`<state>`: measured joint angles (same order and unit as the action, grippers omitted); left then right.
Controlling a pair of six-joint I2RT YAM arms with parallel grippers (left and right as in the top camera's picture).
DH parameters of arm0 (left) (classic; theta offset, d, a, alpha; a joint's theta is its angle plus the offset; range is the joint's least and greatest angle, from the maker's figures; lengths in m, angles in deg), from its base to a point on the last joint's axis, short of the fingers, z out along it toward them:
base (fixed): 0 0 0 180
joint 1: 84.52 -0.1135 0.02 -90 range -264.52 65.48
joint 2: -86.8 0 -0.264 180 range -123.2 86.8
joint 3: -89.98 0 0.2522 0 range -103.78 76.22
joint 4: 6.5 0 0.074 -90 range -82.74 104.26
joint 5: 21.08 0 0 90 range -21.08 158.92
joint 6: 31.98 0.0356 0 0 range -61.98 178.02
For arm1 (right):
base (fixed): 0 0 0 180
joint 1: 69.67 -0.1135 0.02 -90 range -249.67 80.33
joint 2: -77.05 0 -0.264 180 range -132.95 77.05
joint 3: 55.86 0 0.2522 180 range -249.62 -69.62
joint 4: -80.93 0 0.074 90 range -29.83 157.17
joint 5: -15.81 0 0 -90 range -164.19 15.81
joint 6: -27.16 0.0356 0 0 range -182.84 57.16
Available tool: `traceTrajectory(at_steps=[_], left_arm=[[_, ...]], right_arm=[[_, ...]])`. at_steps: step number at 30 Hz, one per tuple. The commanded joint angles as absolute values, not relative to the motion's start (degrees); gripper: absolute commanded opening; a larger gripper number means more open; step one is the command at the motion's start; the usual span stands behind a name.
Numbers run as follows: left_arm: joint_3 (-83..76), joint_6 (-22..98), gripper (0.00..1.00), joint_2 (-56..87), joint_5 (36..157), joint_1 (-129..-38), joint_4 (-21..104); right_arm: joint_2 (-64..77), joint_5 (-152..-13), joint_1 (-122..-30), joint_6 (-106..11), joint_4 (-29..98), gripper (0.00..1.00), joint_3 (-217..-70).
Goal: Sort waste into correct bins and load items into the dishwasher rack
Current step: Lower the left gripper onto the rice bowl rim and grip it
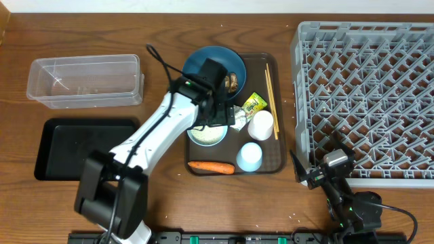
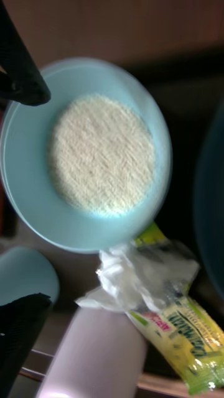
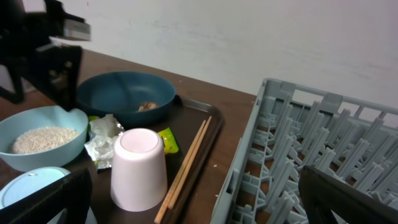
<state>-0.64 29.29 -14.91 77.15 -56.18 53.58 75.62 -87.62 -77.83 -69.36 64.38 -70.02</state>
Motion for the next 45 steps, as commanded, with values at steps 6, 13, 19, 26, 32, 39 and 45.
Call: traceTrajectory(at_steps=[6, 13, 19, 26, 32, 39, 45], left_arm=[[-1.1, 28.8, 0.98, -20.2, 77.3, -53.4, 51.0], [-1.1, 28.7, 0.96, -22.6, 73.8, -52.6, 50.6], [-1.1, 28.7, 0.86, -23.0, 73.4, -52.4, 50.6], [-1.0, 28.7, 0.69, -23.0, 73.4, -51.3, 50.6], [-1.0, 28.8, 0.66, -23.0, 72.0, -49.4, 50.6], [-0.9, 28.8, 0.63, -23.1, 69.3, -48.5, 50.7], [-0.9, 28.8, 0.57, -24.1, 69.3, -48.5, 50.6]], right_arm=[[75.6, -87.7, -77.6, -69.8, 64.1, 0.99, -69.9], [75.6, -87.7, -77.6, -69.8, 64.1, 0.99, -69.9], [75.6, -87.7, -77.6, -69.8, 64.1, 0.99, -69.9], [75.6, -87.7, -77.6, -69.8, 64.1, 0.99, -69.9], [75.6, -87.7, -77.6, -69.8, 64.1, 0.99, -69.9], [75.6, -87.7, -77.6, -69.8, 64.1, 0.99, -69.9], [75.6, -87.7, -77.6, -69.8, 64.1, 0.99, -69.9]])
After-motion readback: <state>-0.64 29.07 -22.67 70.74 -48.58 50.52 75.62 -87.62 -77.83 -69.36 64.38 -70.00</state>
